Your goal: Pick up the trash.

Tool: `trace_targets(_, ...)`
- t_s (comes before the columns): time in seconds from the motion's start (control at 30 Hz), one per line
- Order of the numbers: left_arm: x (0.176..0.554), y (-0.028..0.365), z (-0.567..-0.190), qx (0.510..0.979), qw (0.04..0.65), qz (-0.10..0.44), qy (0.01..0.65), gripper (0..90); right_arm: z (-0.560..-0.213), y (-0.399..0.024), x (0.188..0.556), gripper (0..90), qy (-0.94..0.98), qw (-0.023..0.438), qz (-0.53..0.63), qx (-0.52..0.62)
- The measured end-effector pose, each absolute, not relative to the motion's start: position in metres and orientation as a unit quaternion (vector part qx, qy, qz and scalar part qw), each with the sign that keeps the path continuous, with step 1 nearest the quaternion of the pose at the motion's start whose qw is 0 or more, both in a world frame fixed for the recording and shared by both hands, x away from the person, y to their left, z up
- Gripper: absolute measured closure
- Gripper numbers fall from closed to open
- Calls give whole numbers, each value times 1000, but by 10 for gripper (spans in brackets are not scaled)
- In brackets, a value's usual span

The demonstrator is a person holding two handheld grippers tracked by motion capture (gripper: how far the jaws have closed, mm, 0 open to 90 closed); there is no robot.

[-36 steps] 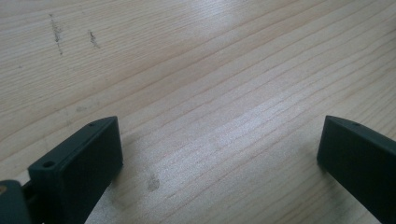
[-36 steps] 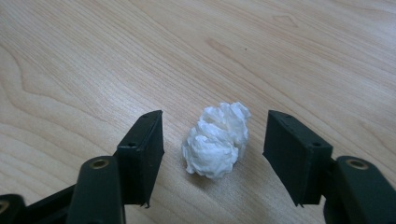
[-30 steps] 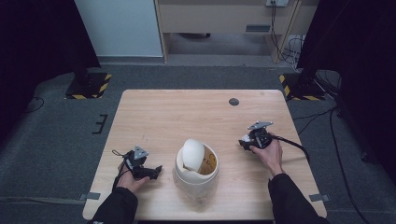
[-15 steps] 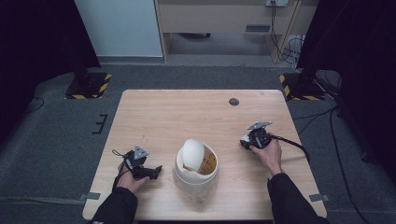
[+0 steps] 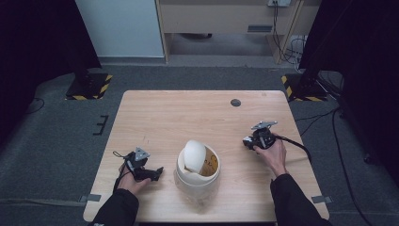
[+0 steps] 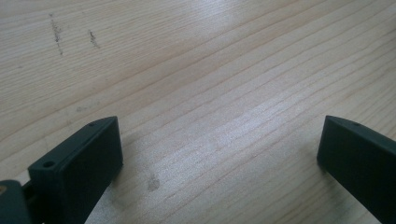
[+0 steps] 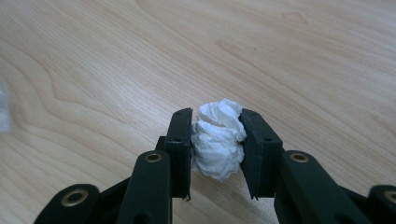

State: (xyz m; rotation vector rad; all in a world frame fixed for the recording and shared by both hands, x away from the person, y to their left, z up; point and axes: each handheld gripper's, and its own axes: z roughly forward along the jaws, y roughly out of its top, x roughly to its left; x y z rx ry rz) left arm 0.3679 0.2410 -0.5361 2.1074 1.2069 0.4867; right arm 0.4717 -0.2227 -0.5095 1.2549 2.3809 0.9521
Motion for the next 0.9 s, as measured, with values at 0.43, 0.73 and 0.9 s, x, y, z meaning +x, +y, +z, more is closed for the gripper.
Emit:
trace_targets(0.43, 368, 241, -536, 804, 326, 186, 461, 0, -472, -229, 452, 666, 812, 148, 386, 411)
trace_targets(0.73, 368, 241, -536, 804, 326, 186, 461, 0, -455, -236, 434, 663, 800, 148, 420, 403)
trace_targets(0.9, 368, 241, -536, 804, 326, 186, 461, 0, -447, -242, 420, 663, 792, 149, 439, 396)
